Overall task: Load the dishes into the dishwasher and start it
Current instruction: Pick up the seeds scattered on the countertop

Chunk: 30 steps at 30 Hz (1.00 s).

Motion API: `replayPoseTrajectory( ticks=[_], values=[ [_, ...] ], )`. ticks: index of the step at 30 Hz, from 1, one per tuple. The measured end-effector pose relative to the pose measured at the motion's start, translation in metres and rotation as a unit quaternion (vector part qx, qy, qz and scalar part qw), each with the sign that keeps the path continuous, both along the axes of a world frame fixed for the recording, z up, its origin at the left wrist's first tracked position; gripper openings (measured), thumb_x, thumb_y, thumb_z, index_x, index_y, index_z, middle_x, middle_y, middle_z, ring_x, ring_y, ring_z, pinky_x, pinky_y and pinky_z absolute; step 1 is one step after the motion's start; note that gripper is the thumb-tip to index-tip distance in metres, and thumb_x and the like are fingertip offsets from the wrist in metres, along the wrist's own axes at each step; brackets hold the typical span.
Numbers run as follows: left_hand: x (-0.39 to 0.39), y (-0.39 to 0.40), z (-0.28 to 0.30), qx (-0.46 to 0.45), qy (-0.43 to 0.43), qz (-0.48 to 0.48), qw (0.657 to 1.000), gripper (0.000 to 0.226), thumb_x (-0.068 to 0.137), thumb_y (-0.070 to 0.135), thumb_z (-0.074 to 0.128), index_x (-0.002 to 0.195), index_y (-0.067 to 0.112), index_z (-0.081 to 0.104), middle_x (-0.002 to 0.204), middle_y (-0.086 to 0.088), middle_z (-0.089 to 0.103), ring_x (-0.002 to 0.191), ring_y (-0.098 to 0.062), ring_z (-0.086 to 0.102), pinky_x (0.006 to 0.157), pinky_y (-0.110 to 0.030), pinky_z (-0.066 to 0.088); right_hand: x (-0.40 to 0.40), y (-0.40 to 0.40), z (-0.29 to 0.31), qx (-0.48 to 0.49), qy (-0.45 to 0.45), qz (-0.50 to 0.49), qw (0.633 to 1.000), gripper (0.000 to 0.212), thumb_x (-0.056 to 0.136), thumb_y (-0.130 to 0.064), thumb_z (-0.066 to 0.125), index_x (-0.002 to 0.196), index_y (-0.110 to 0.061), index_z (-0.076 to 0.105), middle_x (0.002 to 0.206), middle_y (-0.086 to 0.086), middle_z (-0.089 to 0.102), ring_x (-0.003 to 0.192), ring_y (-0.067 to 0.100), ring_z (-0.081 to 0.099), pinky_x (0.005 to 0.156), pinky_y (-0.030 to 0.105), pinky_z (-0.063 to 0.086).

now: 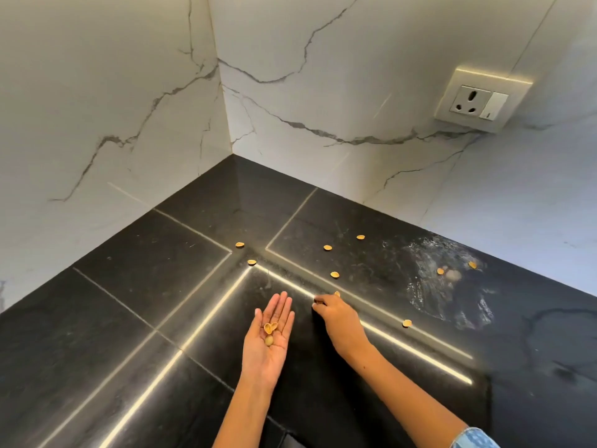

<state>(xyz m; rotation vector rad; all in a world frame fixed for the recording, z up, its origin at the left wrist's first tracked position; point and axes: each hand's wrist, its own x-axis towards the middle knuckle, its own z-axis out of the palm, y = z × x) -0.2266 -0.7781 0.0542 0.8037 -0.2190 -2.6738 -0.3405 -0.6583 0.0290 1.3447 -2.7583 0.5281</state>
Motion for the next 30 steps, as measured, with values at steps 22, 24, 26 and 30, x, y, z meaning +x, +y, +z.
replayPoseTrajectory(
  ticks=[22, 24, 26, 30],
  values=[
    [-0.067, 0.029, -0.005, 0.001, -0.021, -0.017, 1.000, 0.042, 0.103, 0.025, 0.031, 0.120, -0.005, 0.055, 0.124, -0.021, 0.061, 0.112, -0.028, 0.061, 0.100, -0.041, 0.041, -0.043, 0.039, -0.007, -0.057, 0.002, -0.006, 0.998, 0.019, 0.069, -0.008, 0.080, 0.086, -0.013, 0.072, 0.089, -0.001, 0.066, 0.080, 0.016, 0.065, 0.059, 0.020, 0.052],
    [-0.070, 0.031, -0.007, -0.002, -0.024, -0.019, 1.000, 0.042, 0.103, 0.025, 0.031, 0.121, -0.005, 0.055, 0.124, -0.020, 0.061, 0.117, -0.029, 0.057, 0.102, -0.041, 0.040, -0.043, 0.040, -0.006, -0.071, 0.001, -0.004, 0.997, 0.001, 0.079, -0.011, 0.069, 0.078, -0.011, 0.069, 0.081, -0.001, 0.063, 0.071, 0.016, 0.063, 0.056, 0.022, 0.050],
    [-0.072, 0.033, -0.009, -0.008, -0.031, -0.023, 0.999, 0.042, 0.103, 0.025, 0.031, 0.121, -0.004, 0.055, 0.125, -0.020, 0.060, 0.120, -0.029, 0.054, 0.104, -0.041, 0.038, -0.043, 0.039, 0.001, -0.112, -0.003, -0.013, 0.994, 0.018, 0.087, -0.018, 0.053, 0.079, -0.011, 0.068, 0.081, -0.001, 0.063, 0.072, 0.015, 0.062, 0.059, 0.022, 0.050],
    [-0.080, 0.034, -0.007, -0.013, -0.037, -0.037, 0.999, 0.043, 0.103, 0.026, 0.031, 0.124, -0.004, 0.054, 0.126, -0.020, 0.059, 0.119, -0.028, 0.056, 0.099, -0.039, 0.044, -0.030, 0.028, 0.032, -0.228, -0.037, 0.034, 0.972, 0.011, 0.087, -0.012, 0.059, 0.094, -0.010, 0.067, 0.089, -0.002, 0.068, 0.083, 0.010, 0.064, 0.075, 0.020, 0.050]
  ],
)
